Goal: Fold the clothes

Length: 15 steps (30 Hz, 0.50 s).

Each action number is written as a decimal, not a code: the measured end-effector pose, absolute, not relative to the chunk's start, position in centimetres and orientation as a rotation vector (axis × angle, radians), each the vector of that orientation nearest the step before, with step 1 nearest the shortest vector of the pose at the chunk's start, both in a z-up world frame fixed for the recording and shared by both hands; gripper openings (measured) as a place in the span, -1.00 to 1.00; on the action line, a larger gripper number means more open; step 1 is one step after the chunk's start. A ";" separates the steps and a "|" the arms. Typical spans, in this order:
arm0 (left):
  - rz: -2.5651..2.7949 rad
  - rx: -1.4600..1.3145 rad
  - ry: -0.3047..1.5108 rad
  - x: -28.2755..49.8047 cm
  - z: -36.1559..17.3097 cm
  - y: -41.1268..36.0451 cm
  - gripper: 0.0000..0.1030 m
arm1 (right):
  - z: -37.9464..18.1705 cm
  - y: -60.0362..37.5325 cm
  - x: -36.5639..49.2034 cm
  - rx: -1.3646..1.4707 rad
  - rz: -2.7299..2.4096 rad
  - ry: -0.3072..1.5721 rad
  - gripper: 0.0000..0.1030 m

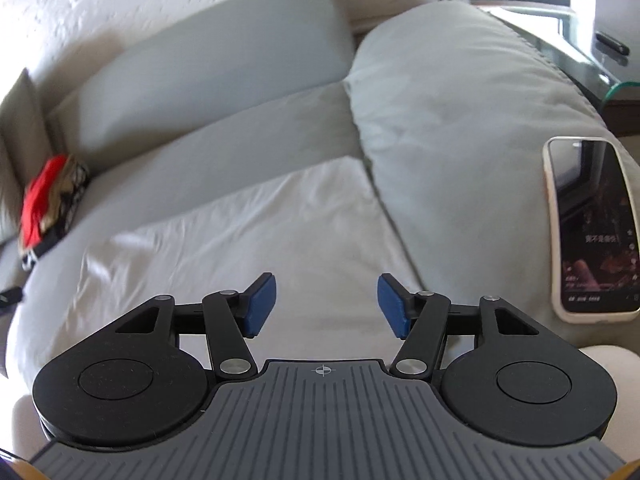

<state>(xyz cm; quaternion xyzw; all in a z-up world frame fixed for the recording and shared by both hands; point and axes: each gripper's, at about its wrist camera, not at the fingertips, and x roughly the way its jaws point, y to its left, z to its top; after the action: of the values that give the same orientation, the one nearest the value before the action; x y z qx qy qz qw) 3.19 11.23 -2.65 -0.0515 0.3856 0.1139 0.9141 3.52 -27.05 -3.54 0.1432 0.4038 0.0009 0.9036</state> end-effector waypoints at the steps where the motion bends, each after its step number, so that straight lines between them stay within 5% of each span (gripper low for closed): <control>1: 0.215 -0.105 0.810 3.8 -3.0 10.9 -0.18 | -3.6 -27.3 3.6 0.306 0.001 0.834 0.21; 9: 0.343 -0.076 1.042 5.0 -8.0 13.6 -0.27 | -4.5 -27.3 4.1 0.306 0.017 0.863 0.21; 15: 0.229 -0.307 0.915 4.5 -3.4 17.1 -0.23 | -3.3 -25.9 5.9 0.351 0.107 0.864 0.26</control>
<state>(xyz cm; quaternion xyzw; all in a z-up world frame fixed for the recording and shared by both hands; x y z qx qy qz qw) 4.49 17.12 -3.42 -0.1475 0.4390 0.1100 0.8794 5.91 -25.91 -3.32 0.1689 0.4165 0.0517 0.8918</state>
